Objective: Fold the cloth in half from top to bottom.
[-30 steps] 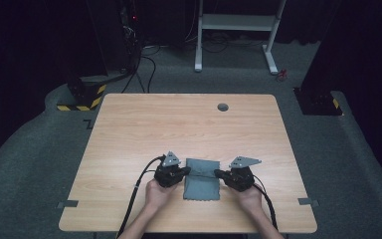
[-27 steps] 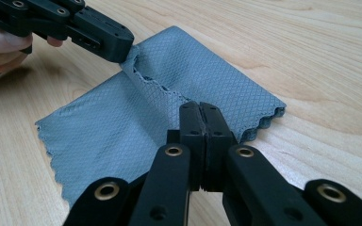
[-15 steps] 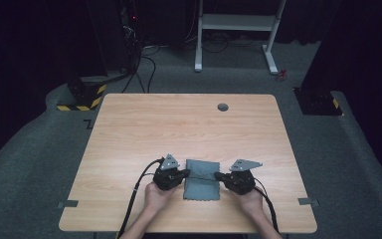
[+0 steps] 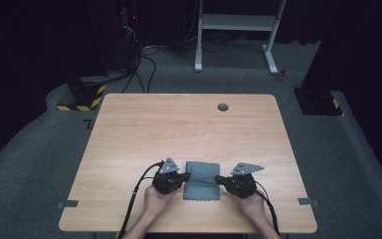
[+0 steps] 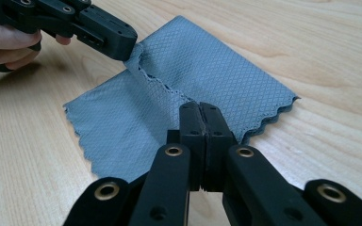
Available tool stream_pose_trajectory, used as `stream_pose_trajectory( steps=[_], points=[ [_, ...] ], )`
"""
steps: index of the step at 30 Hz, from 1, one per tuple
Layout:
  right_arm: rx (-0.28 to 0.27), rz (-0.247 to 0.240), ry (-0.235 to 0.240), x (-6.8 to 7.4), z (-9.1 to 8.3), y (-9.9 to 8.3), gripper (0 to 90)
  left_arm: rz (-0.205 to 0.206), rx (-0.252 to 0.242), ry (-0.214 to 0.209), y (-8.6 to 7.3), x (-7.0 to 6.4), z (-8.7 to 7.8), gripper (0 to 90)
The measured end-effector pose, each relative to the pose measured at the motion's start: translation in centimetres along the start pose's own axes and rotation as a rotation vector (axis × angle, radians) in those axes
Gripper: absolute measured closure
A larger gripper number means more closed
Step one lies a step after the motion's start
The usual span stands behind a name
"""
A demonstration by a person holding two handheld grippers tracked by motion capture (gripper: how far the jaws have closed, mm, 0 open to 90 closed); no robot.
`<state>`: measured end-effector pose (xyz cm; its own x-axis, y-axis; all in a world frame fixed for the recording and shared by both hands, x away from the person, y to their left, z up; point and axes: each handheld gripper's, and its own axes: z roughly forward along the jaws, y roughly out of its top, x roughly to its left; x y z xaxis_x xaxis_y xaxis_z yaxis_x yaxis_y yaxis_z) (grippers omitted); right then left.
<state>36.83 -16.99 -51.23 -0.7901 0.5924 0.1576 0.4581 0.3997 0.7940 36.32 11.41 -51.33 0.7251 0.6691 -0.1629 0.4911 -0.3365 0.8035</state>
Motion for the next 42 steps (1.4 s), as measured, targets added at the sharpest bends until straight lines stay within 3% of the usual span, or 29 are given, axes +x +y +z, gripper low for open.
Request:
stream_pose_trajectory(
  steps=[14, 30, 42],
  points=[
    [0.007, -0.002, 0.020, 0.7, -0.5, -0.9, 89.5, 0.031, 0.007, -0.004, -1.1, -1.1, -0.3, 89.1],
    [0.027, 0.000, 0.039, 1.4, -0.5, -1.6, 89.3, 0.031, 0.015, -0.019, -1.9, -1.4, -0.5, 88.9],
    [0.040, -0.030, 0.027, 2.1, -0.8, -1.9, 89.2, 0.030, 0.020, -0.032, -2.3, -1.9, -0.7, 88.8]
  ],
)
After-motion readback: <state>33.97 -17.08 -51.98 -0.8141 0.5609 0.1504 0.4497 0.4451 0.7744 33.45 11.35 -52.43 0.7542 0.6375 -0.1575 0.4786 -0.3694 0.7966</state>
